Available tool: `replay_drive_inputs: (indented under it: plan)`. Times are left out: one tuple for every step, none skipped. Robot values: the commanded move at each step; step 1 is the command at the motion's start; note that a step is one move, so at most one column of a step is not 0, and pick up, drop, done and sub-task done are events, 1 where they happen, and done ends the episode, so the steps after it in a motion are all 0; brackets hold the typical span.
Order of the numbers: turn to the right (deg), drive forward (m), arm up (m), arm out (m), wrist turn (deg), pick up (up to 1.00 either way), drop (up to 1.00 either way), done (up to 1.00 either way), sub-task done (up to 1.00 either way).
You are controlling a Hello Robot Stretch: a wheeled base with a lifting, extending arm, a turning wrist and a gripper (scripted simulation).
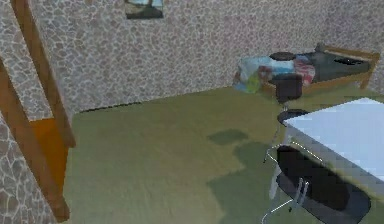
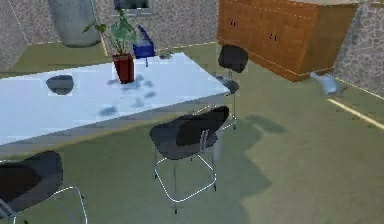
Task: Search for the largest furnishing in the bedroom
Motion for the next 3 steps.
replay_drive_inputs:
  plan:
    - [-3.0,0.00,0.00,0.00,0.0,0.00,0.00,0.00,0.00]
    - [0.0,1.00,0.00,0.00,0.0,0.00,0.00,0.00,0.00]
    - [0.0,0.10,0.00,0.00,0.0,0.00,0.00,0.00,0.00]
